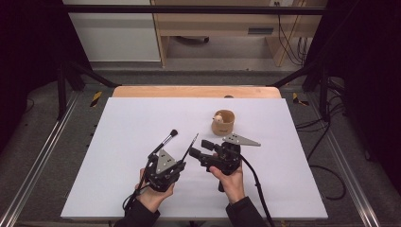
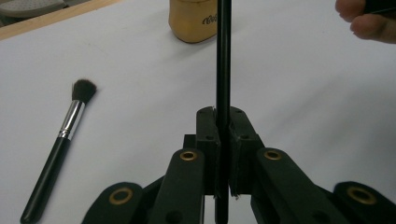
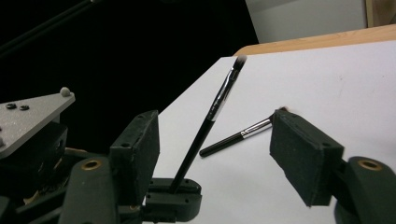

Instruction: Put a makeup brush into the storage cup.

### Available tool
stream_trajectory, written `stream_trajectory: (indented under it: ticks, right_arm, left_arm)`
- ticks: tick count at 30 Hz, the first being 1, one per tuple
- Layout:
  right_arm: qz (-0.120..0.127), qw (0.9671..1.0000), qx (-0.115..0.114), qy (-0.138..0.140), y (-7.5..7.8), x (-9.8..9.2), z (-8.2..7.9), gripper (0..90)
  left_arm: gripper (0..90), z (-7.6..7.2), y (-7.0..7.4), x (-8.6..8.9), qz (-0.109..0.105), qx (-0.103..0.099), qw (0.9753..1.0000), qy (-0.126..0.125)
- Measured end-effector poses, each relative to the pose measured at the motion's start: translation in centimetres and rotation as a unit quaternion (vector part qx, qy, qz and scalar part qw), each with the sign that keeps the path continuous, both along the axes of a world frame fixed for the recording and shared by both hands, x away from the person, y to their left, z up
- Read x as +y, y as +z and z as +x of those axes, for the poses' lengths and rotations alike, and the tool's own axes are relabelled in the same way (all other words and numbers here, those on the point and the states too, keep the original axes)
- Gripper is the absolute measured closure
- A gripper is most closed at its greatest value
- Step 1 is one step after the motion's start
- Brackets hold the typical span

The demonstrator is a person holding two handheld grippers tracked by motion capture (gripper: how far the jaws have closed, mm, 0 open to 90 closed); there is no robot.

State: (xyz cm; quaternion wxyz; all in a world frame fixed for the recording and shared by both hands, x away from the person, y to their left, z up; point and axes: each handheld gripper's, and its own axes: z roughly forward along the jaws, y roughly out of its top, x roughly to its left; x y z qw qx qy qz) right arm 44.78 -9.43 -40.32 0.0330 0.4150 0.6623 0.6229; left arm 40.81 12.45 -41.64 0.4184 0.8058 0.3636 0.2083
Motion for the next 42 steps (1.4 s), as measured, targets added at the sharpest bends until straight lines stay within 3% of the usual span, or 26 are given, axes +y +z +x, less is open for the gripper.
stream_trajectory:
  ticks: [12,25,39,42]
  right_arm:
    - [0.017,0.9997,0.017,0.001,-0.4,0.3,0.4,48.7]
    - [0.039,0.9987,0.033,0.008,-0.6,0.2,0.5,72.4]
    - [0.053,0.9974,0.040,0.026,-0.6,0.1,0.4,83.7]
    - [0.057,0.9973,0.032,0.035,-0.6,0.1,0.4,84.9]
  left_arm:
    - [84.4,-0.1,-0.1,-1.2,0.000,0.000,1.0000,-0.002]
    - [84.4,-0.4,-0.2,-1.8,-0.009,-0.005,0.9999,-0.001]
    - [84.1,-0.5,-0.4,-2.0,-0.011,-0.006,0.9999,-0.004]
    - [83.6,-0.5,-0.5,-2.1,-0.011,-0.006,0.9999,-0.005]
